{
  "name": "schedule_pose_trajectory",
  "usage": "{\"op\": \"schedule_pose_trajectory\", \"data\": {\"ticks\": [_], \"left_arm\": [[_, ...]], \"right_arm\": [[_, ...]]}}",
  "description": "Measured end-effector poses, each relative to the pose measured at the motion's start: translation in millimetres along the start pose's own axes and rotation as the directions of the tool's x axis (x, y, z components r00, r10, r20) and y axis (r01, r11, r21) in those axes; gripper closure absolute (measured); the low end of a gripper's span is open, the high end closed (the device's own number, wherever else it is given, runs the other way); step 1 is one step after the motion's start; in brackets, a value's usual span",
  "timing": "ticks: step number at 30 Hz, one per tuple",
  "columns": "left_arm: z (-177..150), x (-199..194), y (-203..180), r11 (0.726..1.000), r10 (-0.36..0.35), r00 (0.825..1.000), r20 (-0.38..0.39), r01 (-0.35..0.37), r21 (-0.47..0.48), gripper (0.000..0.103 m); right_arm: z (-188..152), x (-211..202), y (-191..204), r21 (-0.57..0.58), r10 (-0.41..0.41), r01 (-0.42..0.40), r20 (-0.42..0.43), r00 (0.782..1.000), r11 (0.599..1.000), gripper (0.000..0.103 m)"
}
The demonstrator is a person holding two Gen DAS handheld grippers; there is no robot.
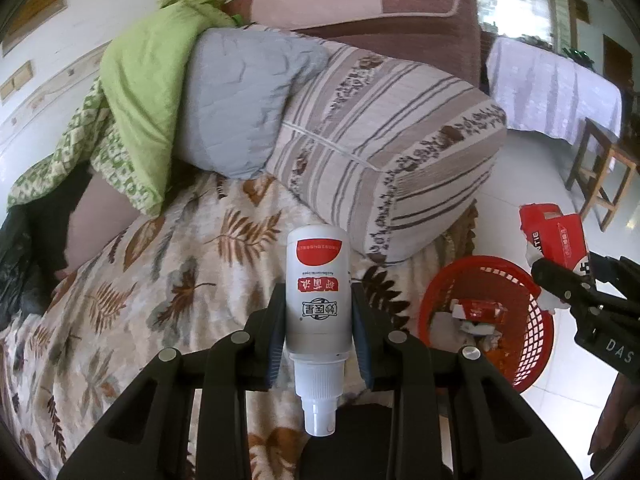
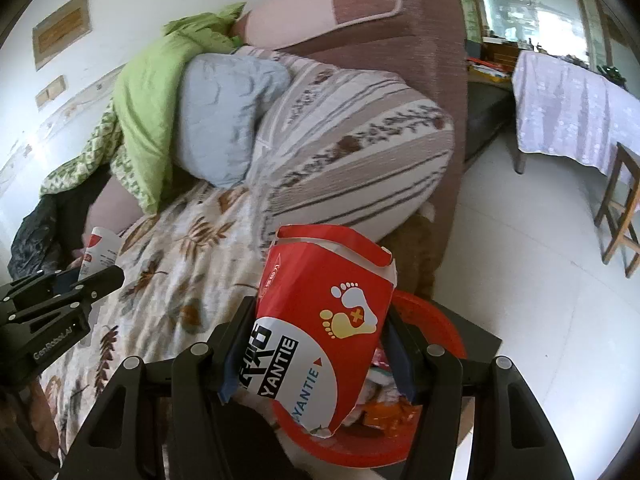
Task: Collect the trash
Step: 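Carry the spray bottle and red box over the red basket with both tools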
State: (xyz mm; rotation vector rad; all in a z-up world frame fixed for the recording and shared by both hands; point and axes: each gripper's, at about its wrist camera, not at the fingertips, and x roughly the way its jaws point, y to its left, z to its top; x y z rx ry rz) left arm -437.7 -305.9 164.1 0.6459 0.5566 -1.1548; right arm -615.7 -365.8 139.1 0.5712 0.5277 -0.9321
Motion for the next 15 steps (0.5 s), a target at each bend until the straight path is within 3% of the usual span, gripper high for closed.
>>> {"op": "schedule_pose_trajectory", "data": {"ticks": [15], "left_arm": [[17, 13, -46, 0.995, -0.081, 0.997, 0.011, 0.08, 0.06, 0.074]], "right_arm": [[-1, -20, -53, 0.066, -0.11, 0.108, 0.024, 0.994, 0.992, 0.04]]}}
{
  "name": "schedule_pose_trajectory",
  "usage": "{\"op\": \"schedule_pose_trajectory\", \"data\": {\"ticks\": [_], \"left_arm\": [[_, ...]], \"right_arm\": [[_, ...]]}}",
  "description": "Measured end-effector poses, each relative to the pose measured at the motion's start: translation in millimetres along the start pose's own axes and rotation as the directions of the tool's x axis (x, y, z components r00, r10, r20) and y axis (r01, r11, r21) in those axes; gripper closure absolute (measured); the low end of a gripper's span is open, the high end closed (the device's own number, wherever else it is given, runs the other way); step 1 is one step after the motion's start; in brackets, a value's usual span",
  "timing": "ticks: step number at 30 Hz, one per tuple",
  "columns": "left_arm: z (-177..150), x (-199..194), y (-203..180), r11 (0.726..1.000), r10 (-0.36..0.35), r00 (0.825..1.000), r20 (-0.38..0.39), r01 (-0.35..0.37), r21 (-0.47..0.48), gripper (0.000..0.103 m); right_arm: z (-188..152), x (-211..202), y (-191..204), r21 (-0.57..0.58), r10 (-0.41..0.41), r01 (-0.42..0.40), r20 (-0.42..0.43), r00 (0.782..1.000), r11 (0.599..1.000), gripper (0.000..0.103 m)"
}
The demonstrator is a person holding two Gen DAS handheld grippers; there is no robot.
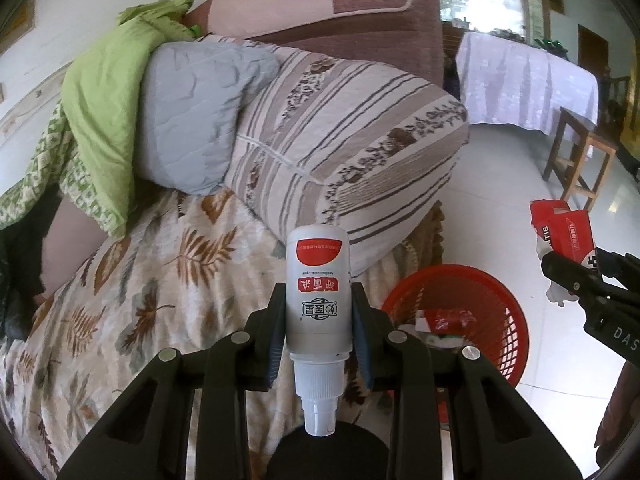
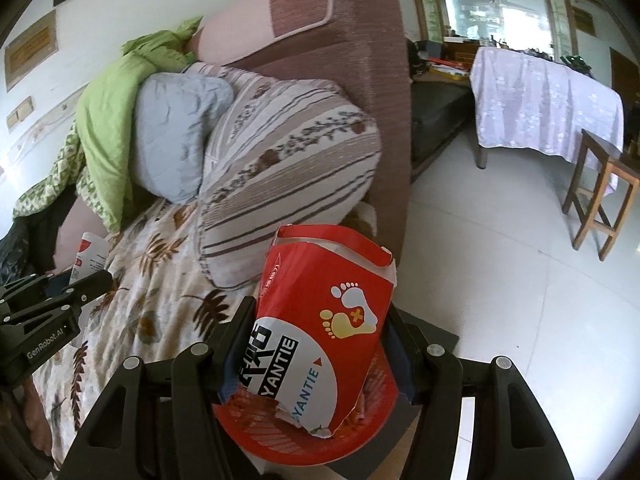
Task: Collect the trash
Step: 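Carry the spray bottle and red box over the red basket with both tools, then open both tools over the basket to drop the spray bottle and red box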
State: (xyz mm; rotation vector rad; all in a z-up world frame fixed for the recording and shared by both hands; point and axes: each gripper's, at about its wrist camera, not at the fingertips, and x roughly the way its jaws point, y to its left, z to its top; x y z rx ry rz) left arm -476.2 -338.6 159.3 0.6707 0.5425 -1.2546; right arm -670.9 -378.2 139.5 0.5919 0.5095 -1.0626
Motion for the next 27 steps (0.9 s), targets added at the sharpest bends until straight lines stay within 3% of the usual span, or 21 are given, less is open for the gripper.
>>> {"op": "schedule_pose_trajectory", "data": {"ticks": [27], "left_arm": [[4, 34, -48, 0.993, -0.087, 0.994, -0.06, 0.091, 0.072, 0.074]], "right_arm": [[-15, 13, -23, 0.055, 0.005, -0.003, -0.041, 0.999, 0.998, 0.039]]}}
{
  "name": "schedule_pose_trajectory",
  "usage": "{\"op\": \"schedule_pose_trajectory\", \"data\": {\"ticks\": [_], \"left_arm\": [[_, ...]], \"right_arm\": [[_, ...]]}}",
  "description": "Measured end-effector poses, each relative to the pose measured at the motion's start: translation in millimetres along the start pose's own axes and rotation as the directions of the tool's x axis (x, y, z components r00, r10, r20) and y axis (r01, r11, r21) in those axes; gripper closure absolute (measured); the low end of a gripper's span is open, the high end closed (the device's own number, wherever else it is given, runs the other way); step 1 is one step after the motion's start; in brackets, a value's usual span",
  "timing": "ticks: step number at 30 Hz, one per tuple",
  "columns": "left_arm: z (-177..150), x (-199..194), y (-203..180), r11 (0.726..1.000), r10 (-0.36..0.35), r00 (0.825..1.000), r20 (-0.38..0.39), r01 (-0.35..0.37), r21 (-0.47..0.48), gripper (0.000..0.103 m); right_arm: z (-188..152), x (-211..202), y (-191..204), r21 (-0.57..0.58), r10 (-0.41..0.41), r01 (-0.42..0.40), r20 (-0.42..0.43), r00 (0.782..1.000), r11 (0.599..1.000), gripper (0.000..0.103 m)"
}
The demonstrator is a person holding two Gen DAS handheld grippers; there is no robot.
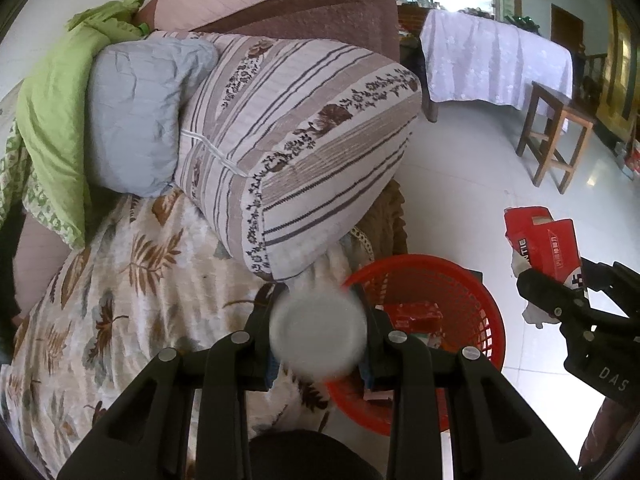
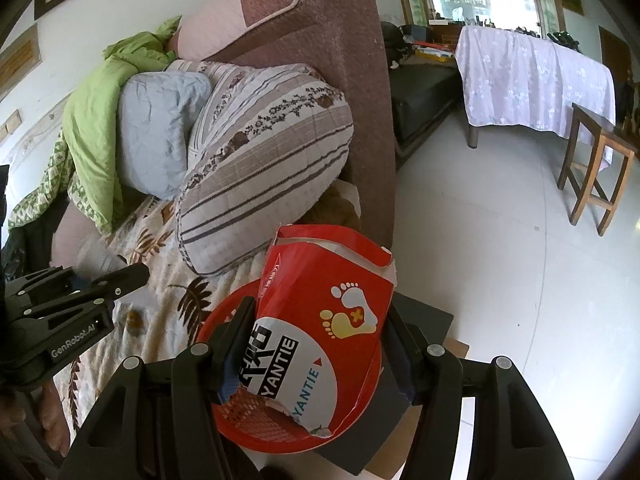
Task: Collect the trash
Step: 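Open both tools over the basket to drop the spray bottle and red box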
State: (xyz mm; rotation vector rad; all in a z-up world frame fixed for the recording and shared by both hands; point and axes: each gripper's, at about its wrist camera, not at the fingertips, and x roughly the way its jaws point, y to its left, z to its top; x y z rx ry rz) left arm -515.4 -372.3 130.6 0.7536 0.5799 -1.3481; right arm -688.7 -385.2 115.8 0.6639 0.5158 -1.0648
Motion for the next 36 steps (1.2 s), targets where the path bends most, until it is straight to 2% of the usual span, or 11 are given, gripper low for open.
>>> {"op": "schedule_pose_trajectory", "data": {"ticks": [12, 31, 33, 35, 36], "left_arm": [[-9, 24, 2, 0.999, -0.026, 0.998, -0.061, 0.025, -0.023, 0.074], [-17, 70, 6, 0.987, -0.135, 0.98, -0.148, 0.121, -0.103, 0.074], [-18, 72, 7, 0.985, -0.147, 0.979, -0.141, 0.131, -0.113, 0.067], [-18, 71, 9, 0.982, -0.159, 0.979, -0.123, 0.145, -0.12, 0.033], [-18, 68, 10, 0.981, -0.161, 0.981, -0.104, 0.149, -0.121, 0.028]], "right_arm": [[-8, 13, 5, -0.01, 0.014, -0.014, -0.038, 0.999, 1.0, 0.039], [-13, 46, 6, 0.017, 0.038, -0.036, -0.096, 0.995, 0.999, 0.038], [-12, 48, 4, 0.029, 0.045, -0.042, -0.095, 0.994, 0.999, 0.037], [-12, 51, 1, 0.049, 0.055, -0.051, -0.098, 0.994, 0.998, 0.03], [-12, 53, 0, 0.058, 0.062, -0.056, -0.1, 0.993, 0.997, 0.029]]}}
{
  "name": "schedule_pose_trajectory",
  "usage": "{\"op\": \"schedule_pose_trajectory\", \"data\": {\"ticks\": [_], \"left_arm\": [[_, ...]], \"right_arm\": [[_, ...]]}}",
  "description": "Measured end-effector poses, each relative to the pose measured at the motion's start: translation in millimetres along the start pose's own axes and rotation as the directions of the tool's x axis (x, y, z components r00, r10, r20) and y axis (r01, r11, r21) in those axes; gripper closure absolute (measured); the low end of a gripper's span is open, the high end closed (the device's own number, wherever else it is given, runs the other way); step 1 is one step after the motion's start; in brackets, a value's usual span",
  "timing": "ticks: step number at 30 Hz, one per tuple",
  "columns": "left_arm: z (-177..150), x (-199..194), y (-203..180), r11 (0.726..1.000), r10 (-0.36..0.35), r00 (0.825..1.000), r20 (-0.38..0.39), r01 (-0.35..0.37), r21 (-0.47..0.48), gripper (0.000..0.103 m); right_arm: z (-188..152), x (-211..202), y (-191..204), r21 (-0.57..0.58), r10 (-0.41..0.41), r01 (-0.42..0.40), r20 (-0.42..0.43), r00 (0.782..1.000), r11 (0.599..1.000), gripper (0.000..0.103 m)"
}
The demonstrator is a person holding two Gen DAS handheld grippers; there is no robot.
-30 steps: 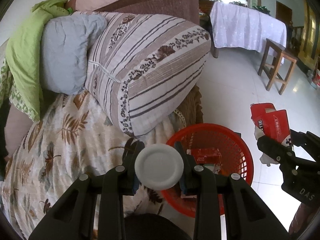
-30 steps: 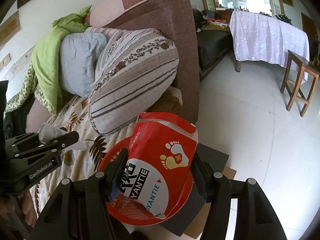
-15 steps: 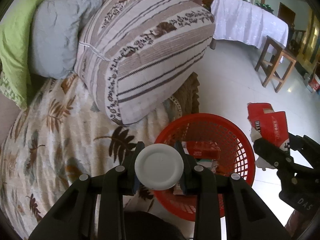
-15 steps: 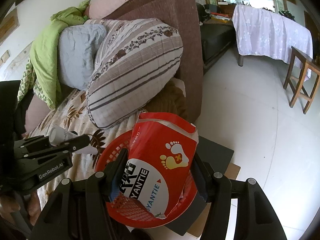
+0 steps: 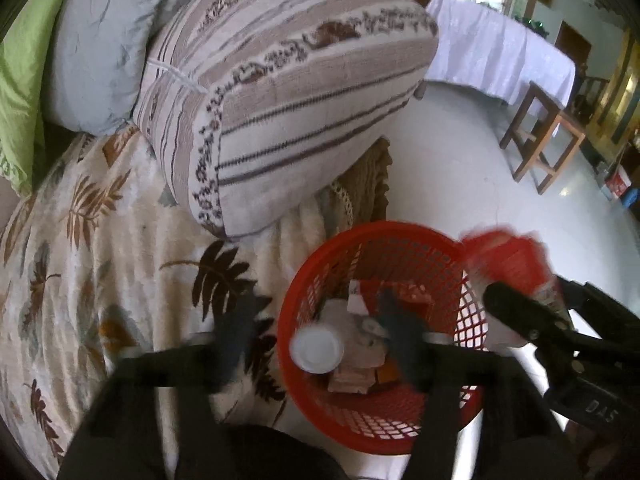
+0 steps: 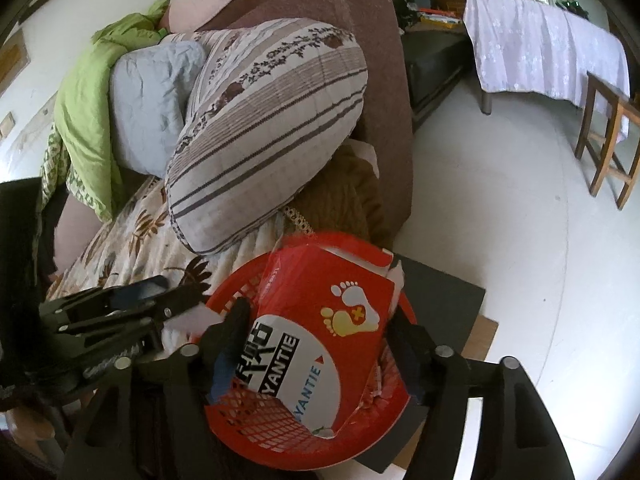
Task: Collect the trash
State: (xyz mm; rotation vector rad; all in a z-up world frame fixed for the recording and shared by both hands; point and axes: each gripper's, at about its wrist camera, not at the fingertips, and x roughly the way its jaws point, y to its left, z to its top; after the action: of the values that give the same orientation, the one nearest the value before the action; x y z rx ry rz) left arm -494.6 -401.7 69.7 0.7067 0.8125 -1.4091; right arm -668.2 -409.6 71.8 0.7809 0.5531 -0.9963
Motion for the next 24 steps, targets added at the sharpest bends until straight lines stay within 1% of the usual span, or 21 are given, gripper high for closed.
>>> {"op": "schedule_pose_trajectory", "data": {"ticks": [1, 4, 7, 9, 12, 14, 16, 17, 18, 19, 21, 22, 23, 24], "left_arm": [[0, -3, 0, 1.0, -0.006, 1.0, 0.017, 0.006, 0.001, 0.024], [1, -8, -2, 1.0, -0.027, 0.999, 0.03, 0.027, 0.013, 0.024], [-1, -14, 1, 1.0, -0.012, 0.999, 0.036, 0.012, 0.011, 0.024], [-3, -20, 6, 1.0, -0.006, 0.999, 0.041, 0.007, -0.005, 0.024], [-6, -35, 14, 0.999, 0.04, 0.997, 0.066, -0.038, -0.031, 0.024], [-8, -52, 17, 0.996, 0.083, 0.991, 0.103, -0.08, -0.041, 0.024], [-10, -69, 19, 0.991, 0.128, 0.981, 0.147, -0.122, -0.049, 0.023], [-12, -78, 18, 0.988, 0.153, 0.973, 0.173, -0.146, -0.053, 0.022], [-14, -89, 17, 0.983, 0.183, 0.962, 0.204, -0.175, -0.059, 0.02], [-16, -103, 16, 0.974, 0.225, 0.943, 0.247, -0.215, -0.069, 0.017], [-20, -128, 13, 0.955, 0.295, 0.895, 0.334, -0.281, -0.091, 0.009], [-23, -145, 10, 0.942, 0.333, 0.859, 0.388, -0.317, -0.108, 0.003], [-25, -158, 10, 0.931, 0.361, 0.828, 0.43, -0.342, -0.124, 0.001], [-29, -174, 8, 0.92, 0.386, 0.789, 0.477, -0.365, -0.142, 0.0]], "right_arm": [[1, 1, -1, 0.012, 0.007, -0.007, -0.002, 1.0, 1.0, 0.027], [3, 2, -2, 0.036, 0.021, -0.021, 0.001, 1.0, 0.999, 0.026], [5, -1, -1, 0.047, 0.022, -0.022, 0.012, 1.0, 0.999, 0.026], [5, -6, 1, 0.041, 0.018, -0.019, 0.026, 1.0, 0.999, 0.026], [4, -16, 4, 0.029, 0.009, -0.01, 0.045, 0.999, 1.0, 0.026], [4, -22, 5, 0.024, 0.007, -0.008, 0.052, 0.999, 1.0, 0.026], [3, -29, 8, 0.017, 0.006, -0.007, 0.06, 0.998, 1.0, 0.026], [2, -32, 10, 0.012, 0.005, -0.005, 0.064, 0.998, 1.0, 0.026], [1, -37, 12, 0.006, 0.003, -0.003, 0.071, 0.997, 1.0, 0.026], [-1, -42, 15, -0.002, 0.002, -0.001, 0.08, 0.997, 1.0, 0.026], [-2, -51, 22, -0.017, 0.0, 0.001, 0.095, 0.995, 1.0, 0.026], [-3, -57, 25, -0.027, 0.0, 0.002, 0.103, 0.995, 1.0, 0.026], [-4, -61, 29, -0.037, -0.001, 0.005, 0.111, 0.994, 0.999, 0.026], [-5, -67, 33, -0.049, -0.002, 0.008, 0.121, 0.993, 0.999, 0.026]]}}
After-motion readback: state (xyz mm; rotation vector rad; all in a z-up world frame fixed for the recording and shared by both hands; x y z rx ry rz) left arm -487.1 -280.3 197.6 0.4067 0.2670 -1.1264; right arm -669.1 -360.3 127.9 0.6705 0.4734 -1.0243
